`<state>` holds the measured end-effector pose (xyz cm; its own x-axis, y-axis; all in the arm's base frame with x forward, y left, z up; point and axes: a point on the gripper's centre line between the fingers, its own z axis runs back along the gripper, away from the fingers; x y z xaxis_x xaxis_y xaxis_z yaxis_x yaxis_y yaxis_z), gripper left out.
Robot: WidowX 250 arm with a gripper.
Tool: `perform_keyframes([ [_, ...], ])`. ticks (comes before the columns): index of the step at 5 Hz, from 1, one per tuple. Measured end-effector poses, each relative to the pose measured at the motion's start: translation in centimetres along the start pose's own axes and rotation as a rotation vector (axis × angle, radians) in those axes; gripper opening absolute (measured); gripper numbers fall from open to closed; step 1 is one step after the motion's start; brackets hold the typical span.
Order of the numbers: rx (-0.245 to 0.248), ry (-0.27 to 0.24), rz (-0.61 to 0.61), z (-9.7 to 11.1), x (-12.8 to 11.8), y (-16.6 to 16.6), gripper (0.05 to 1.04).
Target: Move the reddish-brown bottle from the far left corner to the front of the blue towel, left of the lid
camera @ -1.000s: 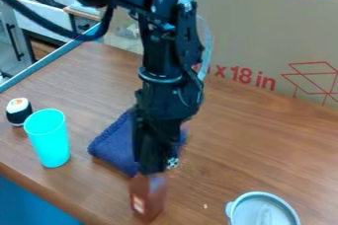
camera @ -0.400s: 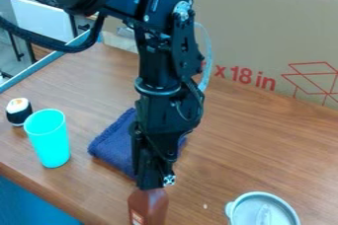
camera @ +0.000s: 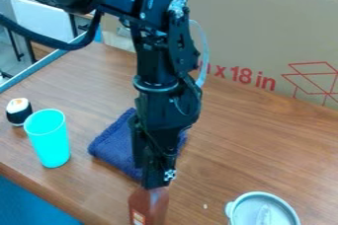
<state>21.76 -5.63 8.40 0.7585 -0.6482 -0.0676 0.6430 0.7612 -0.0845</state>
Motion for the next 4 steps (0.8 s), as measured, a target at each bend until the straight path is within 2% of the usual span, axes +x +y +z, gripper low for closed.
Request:
perform_keyframes([
  [1, -0.017, -0.048, 0.046, 1.9, -1.1, 0.2, 0.982],
  [2, -0.007, -0.131, 0.085, 4.7, -2.2, 0.4, 1.006],
  [3, -0.015, -0.185, 0.103, 6.7, -2.5, 0.5, 1.001],
  [4, 0.021, -0.212, 0.113, 8.1, -1.8, 1.4, 1.001],
])
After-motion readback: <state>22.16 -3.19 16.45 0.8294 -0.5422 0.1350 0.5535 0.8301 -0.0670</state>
